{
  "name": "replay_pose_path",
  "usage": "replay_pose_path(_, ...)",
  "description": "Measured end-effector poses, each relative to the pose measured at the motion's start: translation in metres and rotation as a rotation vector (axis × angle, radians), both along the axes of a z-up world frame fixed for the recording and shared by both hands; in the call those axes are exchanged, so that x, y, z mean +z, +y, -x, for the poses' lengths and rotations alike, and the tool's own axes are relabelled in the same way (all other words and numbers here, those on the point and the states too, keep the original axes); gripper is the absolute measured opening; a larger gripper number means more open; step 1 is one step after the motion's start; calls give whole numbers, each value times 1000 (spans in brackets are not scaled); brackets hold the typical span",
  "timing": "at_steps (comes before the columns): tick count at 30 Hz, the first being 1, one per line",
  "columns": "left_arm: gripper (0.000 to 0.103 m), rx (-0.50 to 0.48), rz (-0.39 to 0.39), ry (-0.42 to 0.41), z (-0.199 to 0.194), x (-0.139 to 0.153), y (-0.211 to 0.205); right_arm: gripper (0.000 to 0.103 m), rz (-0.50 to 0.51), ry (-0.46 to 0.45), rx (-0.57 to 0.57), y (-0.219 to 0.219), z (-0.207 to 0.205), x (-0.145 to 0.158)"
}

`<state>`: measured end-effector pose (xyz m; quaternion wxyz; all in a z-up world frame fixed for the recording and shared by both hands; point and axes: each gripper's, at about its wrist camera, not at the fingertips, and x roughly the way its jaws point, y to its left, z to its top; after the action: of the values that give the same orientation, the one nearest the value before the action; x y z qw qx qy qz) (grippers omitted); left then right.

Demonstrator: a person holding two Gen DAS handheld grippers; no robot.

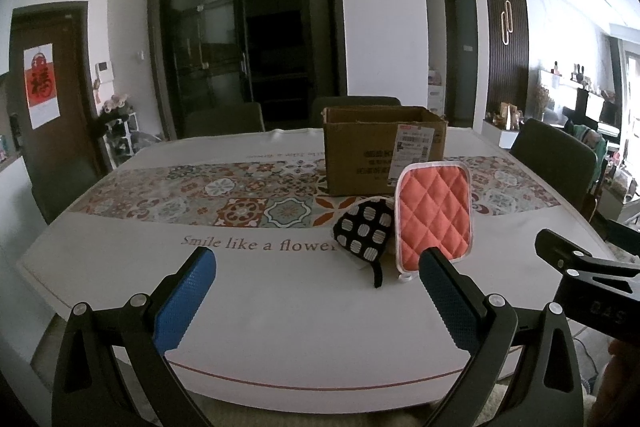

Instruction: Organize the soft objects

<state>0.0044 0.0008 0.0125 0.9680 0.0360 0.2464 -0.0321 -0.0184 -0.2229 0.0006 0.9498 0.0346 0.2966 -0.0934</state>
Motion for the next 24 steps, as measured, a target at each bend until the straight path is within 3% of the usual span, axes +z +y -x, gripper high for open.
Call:
replay_pose_path(8,103,-3,-4,13,-16,-8,-3,103,18,6,15,6,-15,-6)
replay_pose_path(18,103,10,-46,-16,-46,-14,-24,103,-31,24,59,-9,-55,-19)
replay_pose_path(24,103,8,-35,20,-70,-23,-36,103,-60,43,90,-21,-81,-28)
